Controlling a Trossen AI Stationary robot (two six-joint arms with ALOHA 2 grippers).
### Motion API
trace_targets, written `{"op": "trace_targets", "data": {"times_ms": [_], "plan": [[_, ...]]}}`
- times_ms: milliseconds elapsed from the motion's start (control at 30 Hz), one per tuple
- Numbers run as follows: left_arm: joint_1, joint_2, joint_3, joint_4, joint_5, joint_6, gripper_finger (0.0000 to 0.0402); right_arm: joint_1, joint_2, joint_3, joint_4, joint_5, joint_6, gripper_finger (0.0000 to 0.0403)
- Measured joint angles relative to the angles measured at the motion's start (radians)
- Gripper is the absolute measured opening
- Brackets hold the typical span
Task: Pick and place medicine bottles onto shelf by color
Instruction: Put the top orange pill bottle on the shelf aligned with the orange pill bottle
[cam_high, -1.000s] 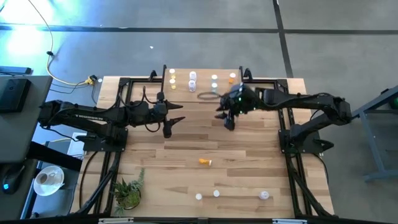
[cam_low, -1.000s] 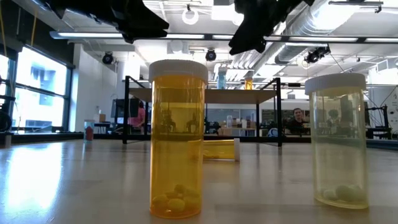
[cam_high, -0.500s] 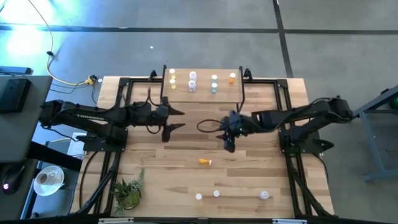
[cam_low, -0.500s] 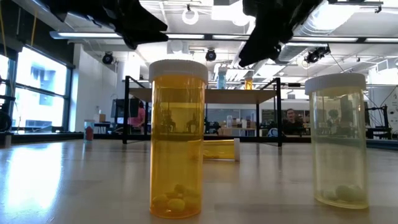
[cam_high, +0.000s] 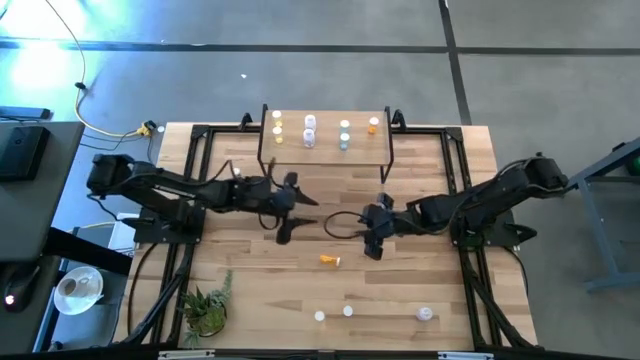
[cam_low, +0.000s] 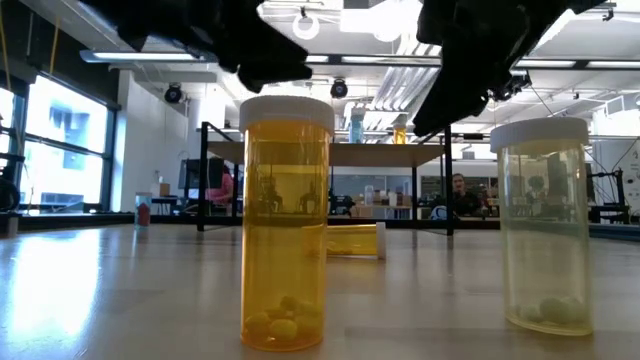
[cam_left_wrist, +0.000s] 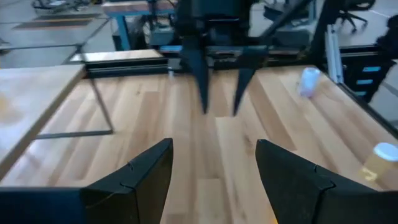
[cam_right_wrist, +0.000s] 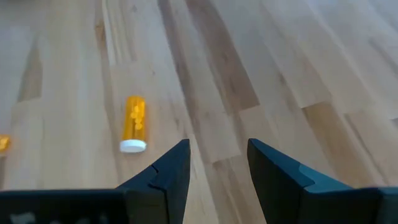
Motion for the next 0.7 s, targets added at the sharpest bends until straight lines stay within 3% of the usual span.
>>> {"op": "trace_targets", "data": {"times_ms": [233, 700], "plan": [[-0.095, 0.116, 0.134, -0.155, -0.008, 0.000, 0.0221, 0.025, 0.000, -0.025, 0.011, 0.079, 0.027, 0.0152], [-0.192, 0.325, 0.140, -0.136, -0.011, -0.008, 0.0220, 0.024, 0.000, -0.025, 0.035, 0.079, 0.027, 0.0152]]}}
